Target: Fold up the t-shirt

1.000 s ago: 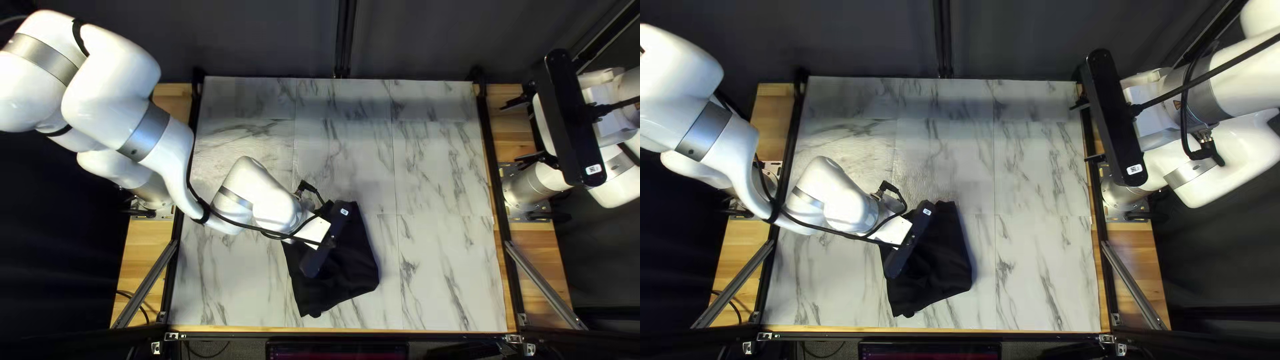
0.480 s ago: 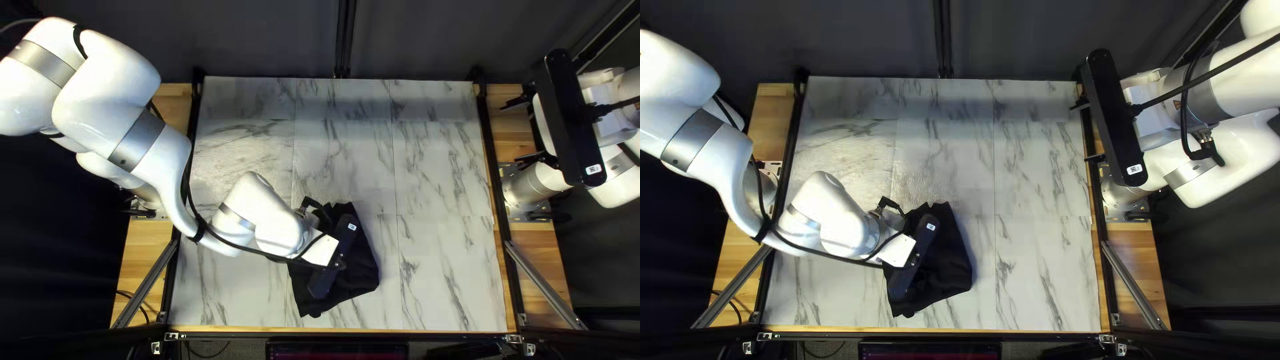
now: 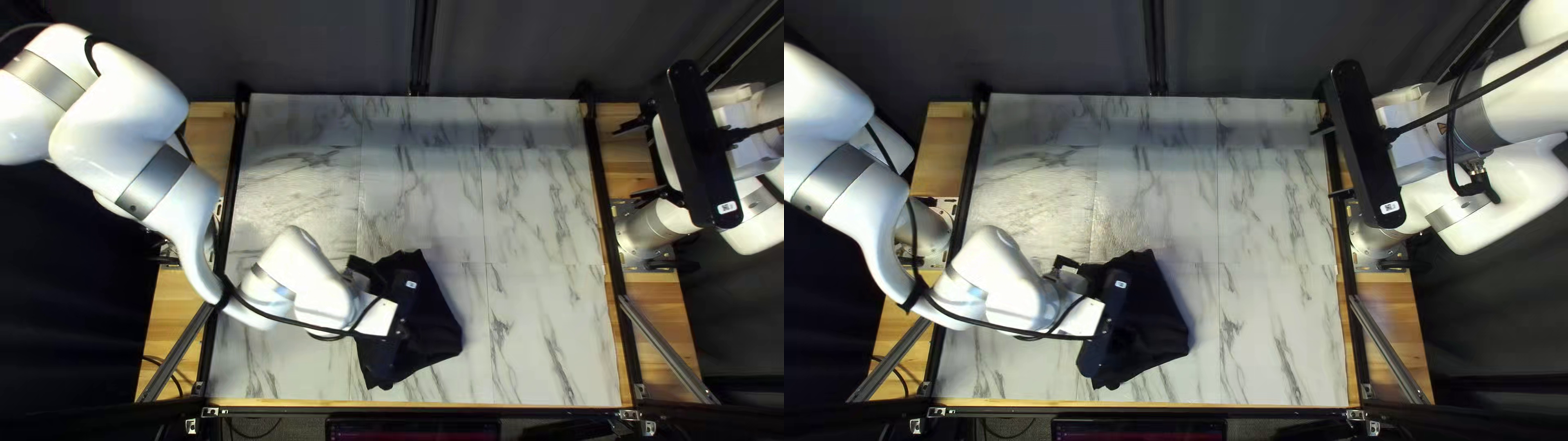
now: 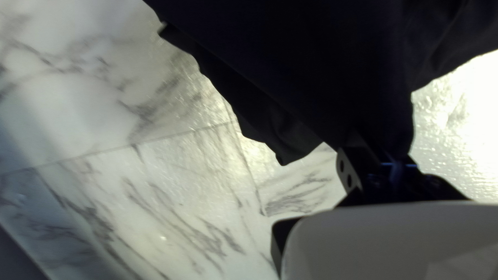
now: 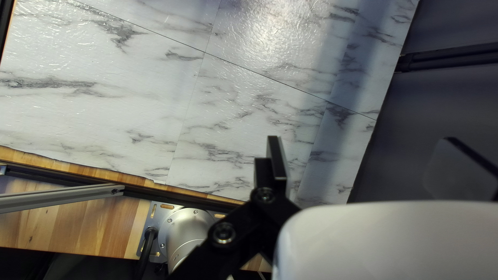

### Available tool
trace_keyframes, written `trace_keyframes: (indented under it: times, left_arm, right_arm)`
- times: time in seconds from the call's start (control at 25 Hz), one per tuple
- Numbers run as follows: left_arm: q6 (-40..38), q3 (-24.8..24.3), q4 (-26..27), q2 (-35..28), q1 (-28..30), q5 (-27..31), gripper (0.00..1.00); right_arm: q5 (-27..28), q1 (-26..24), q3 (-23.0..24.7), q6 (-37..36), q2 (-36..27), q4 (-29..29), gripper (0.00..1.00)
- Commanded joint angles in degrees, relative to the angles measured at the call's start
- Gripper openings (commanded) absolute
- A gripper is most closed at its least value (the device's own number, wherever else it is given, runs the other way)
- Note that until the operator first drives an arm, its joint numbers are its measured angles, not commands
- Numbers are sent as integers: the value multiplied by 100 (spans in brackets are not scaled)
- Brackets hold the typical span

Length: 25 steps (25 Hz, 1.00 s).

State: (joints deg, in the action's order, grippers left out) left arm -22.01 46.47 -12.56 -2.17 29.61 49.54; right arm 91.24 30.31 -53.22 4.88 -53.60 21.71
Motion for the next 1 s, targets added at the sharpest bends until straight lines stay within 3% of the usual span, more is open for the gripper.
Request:
trace_keyframes:
  times: [0.04, 0.2, 0.44, 0.76, 1.0]
  left_arm:
    - [-76, 120, -92, -3, 29, 97, 100]
    - [-269, 289, -181, 29, 106, 352, 100]
    - [-663, 1110, -614, 689, 411, 649, 100]
    - [-273, 1772, -1009, 1877, 357, -443, 100]
    - [105, 1879, -947, 2167, 227, -900, 100]
  right_arm:
    - [0, 0, 0, 0, 0, 0, 100]
    - [0, 0, 0, 0, 0, 0, 100]
    - [0, 0, 0, 0, 0, 0, 100]
    - [0, 0, 0, 0, 0, 0, 100]
    - [0, 0, 0, 0, 0, 0, 100]
